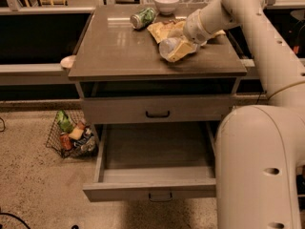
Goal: Place blue plastic bottle into middle drawer
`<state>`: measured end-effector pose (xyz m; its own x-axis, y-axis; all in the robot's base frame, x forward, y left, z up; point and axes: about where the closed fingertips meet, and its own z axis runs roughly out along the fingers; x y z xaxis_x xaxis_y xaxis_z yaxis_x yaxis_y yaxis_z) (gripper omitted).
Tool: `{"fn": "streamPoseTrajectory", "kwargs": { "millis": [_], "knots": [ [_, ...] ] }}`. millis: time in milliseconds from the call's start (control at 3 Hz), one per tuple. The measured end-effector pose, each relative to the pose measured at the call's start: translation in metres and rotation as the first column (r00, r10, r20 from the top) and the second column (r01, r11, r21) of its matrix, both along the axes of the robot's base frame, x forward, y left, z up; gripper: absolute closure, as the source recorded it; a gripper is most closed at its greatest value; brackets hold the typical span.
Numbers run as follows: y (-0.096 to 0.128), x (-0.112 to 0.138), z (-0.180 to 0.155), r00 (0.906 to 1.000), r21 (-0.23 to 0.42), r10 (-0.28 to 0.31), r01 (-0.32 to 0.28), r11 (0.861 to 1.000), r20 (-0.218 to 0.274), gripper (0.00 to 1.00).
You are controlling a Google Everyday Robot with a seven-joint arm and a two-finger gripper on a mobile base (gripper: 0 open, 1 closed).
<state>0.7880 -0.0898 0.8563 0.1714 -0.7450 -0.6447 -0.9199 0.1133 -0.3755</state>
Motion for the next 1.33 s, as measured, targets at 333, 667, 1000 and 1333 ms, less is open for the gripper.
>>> {"fn": "streamPoseTrajectory", "kwargs": {
  "millis": [333, 667, 1000, 1333],
  "knots": [
    [0.007, 0.008, 0.035, 0.9966, -0.049, 0.006, -0.002, 0.999, 0.082, 1.0],
    [0.016, 0.008, 0.068, 0.9898, -0.085, 0.0, 0.012, 0.996, 0.142, 1.0],
    [0.016, 0.008, 0.068, 0.9898, -0.085, 0.0, 0.012, 0.996, 0.142, 1.0],
    [0.022, 0.003, 0.072, 0.9885, -0.089, 0.02, -0.007, 0.996, 0.15, 1.0]
  ]
}}
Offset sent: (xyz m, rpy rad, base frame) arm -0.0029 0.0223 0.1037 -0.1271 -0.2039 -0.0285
